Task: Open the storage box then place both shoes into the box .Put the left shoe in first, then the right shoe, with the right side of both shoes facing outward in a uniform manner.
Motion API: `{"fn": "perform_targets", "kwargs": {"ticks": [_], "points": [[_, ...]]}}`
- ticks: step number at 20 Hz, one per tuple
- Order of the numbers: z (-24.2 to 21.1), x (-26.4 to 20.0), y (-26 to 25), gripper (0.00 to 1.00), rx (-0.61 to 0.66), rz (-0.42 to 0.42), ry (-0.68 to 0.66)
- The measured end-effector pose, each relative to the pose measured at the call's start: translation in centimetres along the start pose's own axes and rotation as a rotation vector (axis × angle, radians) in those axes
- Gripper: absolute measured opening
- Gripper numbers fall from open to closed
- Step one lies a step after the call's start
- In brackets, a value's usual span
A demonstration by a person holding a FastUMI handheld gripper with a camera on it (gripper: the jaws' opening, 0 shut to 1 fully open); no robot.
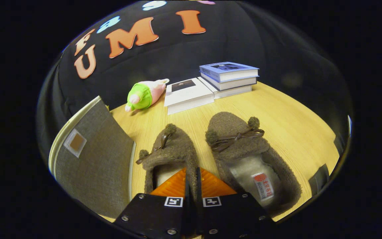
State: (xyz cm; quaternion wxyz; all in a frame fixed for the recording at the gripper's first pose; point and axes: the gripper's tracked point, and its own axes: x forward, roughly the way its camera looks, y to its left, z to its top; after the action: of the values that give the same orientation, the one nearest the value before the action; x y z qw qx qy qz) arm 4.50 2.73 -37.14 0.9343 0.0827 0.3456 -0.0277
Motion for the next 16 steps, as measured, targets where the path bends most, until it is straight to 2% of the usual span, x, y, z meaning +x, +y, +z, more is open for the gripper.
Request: {"fn": "perform_targets", "kwargs": {"ticks": [6,16], "points": [[2.2,-1.8,1.3,0.05,-0.002,0.016,-0.047],[9.8,-8.2,5.5,0.05,0.016,0.065,-0.205]]}}
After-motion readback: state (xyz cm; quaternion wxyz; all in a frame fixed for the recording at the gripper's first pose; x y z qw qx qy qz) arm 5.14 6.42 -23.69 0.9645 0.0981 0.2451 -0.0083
